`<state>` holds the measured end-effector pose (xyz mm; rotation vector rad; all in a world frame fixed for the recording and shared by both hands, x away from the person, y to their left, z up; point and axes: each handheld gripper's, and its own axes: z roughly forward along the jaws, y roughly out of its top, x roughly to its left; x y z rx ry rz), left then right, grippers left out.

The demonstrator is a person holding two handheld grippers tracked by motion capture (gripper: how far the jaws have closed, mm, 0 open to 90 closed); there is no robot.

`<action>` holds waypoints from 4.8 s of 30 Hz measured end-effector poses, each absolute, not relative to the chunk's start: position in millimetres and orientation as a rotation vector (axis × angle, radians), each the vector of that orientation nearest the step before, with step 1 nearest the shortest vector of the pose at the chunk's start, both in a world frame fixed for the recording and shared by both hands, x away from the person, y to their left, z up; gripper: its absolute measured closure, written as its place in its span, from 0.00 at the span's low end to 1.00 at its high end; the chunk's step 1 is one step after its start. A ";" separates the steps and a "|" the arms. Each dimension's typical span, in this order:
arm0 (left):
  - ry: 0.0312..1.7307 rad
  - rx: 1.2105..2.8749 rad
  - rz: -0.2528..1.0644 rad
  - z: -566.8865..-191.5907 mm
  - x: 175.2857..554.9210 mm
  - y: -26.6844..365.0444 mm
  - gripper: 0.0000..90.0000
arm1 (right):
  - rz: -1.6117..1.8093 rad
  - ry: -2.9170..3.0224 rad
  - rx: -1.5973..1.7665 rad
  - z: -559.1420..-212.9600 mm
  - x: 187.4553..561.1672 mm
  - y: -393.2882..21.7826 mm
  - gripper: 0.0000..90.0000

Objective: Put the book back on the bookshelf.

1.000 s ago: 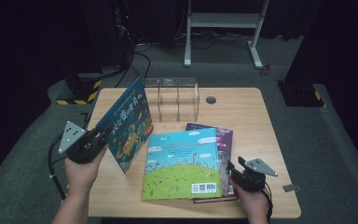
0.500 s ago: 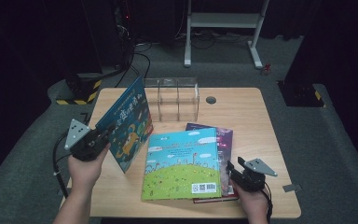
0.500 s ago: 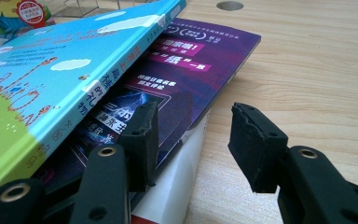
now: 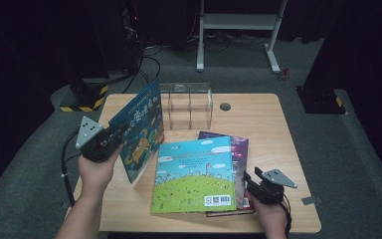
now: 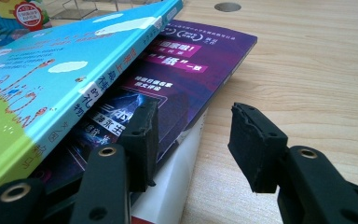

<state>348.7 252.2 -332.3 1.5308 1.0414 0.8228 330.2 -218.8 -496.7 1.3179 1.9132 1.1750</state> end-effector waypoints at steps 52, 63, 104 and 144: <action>1.099 1.460 0.950 -310.1 471.1 212.9 0.93 | 1.210 1.874 1.333 -495.0 326.6 -227.9 0.60; 1.107 1.440 0.966 -306.6 490.8 206.1 0.93 | 1.225 1.876 1.338 -494.8 325.2 -228.5 0.60; 1.070 1.404 0.956 -349.0 472.9 216.2 0.90 | 1.248 1.898 1.350 -498.3 326.1 -226.7 0.60; 1.204 1.569 0.882 -365.4 472.7 220.5 0.92 | 1.238 1.940 1.311 -498.8 327.4 -216.8 0.60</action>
